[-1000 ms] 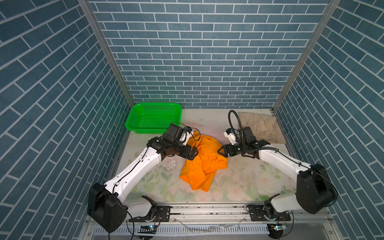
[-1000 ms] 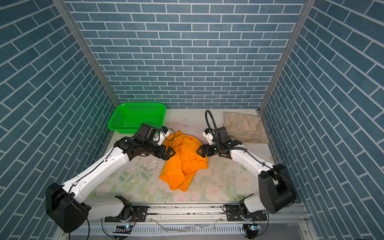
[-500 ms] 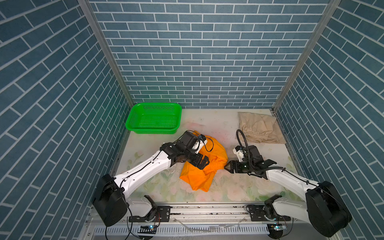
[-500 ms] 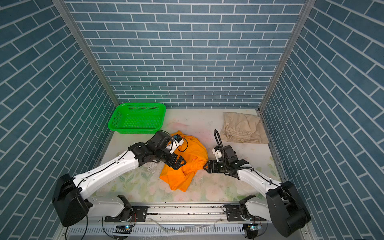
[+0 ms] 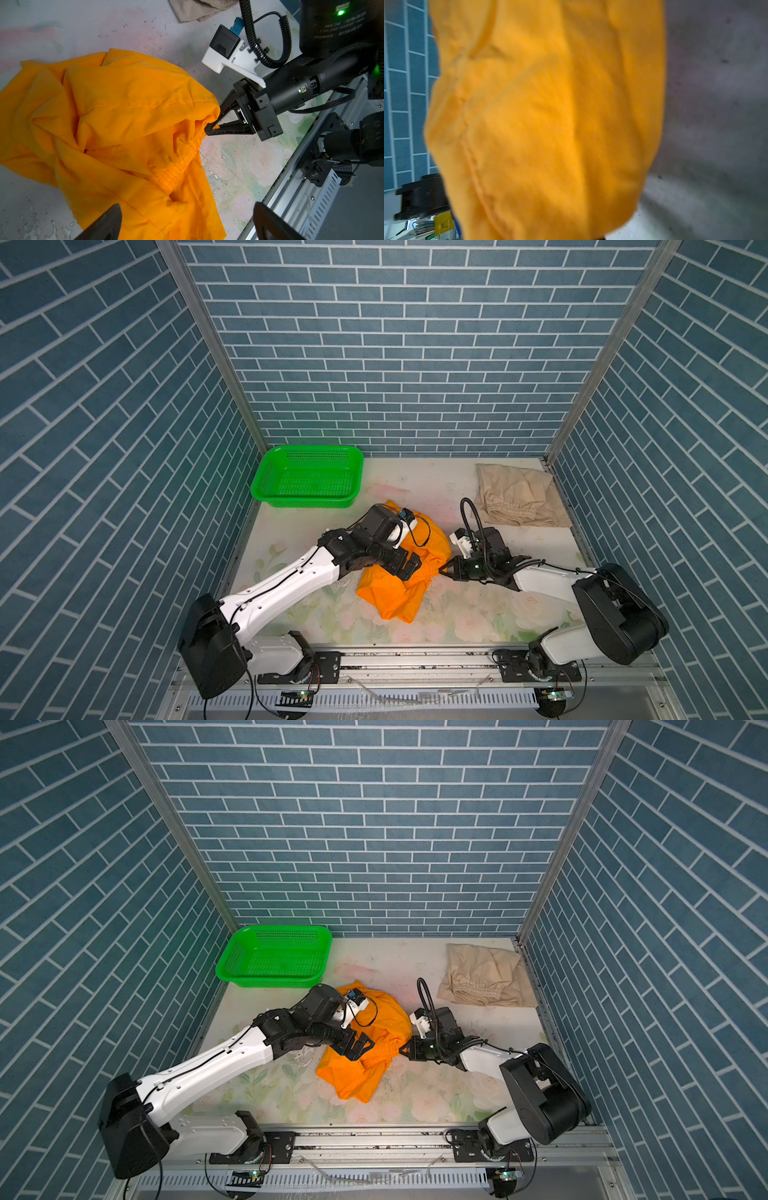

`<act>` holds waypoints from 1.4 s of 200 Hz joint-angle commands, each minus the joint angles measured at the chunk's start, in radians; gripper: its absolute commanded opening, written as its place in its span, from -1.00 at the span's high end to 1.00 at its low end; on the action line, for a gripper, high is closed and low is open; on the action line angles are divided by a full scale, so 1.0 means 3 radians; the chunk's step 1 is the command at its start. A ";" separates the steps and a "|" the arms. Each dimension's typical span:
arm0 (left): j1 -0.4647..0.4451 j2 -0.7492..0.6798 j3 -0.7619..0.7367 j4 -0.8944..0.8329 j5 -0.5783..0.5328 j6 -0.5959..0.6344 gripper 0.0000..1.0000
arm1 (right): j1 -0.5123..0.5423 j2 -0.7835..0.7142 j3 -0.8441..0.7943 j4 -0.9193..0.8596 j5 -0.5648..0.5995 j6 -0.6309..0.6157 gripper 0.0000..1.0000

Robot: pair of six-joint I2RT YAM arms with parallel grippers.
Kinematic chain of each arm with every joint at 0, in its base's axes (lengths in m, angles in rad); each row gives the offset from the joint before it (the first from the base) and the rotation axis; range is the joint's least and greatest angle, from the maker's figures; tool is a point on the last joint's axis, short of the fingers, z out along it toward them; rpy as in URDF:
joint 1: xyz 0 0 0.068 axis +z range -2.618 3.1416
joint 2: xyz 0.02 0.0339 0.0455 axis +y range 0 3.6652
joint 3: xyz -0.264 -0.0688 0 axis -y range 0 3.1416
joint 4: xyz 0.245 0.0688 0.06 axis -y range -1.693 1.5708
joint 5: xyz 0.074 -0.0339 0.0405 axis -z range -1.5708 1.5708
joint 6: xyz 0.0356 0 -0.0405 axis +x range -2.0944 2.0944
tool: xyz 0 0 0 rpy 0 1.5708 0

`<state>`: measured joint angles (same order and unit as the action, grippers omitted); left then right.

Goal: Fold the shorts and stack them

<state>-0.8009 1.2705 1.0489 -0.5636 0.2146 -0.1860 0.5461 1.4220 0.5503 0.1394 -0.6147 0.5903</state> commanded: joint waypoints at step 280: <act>0.0090 0.0236 -0.0210 0.1243 -0.0902 0.1037 -0.99 | -0.0216 -0.0088 0.2450 -0.1115 -0.0728 -0.0046 1.00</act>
<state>-0.7933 1.3106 0.9646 -0.2600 -0.0299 0.0891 0.4850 1.4235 1.2945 -0.2596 -0.7921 0.5541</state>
